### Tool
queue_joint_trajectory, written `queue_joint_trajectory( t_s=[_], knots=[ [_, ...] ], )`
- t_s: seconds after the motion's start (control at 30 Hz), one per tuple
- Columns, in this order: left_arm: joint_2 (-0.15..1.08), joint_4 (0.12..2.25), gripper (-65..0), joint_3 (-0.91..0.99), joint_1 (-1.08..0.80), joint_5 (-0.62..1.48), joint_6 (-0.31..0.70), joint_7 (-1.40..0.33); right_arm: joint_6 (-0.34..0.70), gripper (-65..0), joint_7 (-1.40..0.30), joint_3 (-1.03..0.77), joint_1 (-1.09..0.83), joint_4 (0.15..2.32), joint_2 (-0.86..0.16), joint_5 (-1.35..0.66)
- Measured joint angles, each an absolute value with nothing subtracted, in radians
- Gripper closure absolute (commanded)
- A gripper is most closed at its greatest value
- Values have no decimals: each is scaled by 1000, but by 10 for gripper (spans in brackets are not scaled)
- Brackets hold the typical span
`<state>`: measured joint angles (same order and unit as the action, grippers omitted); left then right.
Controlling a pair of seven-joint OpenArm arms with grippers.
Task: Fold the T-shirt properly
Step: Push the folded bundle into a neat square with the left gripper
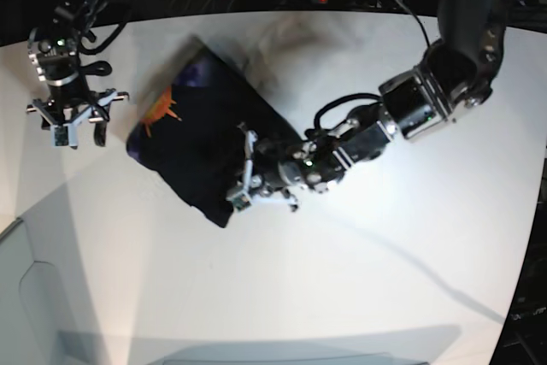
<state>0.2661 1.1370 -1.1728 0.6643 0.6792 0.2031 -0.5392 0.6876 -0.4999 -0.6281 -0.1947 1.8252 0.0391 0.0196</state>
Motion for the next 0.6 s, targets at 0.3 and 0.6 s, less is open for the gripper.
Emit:
queue_joint_trajectory(
  t_s=[0.3,0.6],
  knots=[
    [52,1010,0,-1187,677,173,488,-494,688,-323,-501,-686,-184,1825,50,22],
    [0,988,-2,-1187,677,89,513,-513,688,-323,-501,-686,-186,1825,50,20]
  ],
)
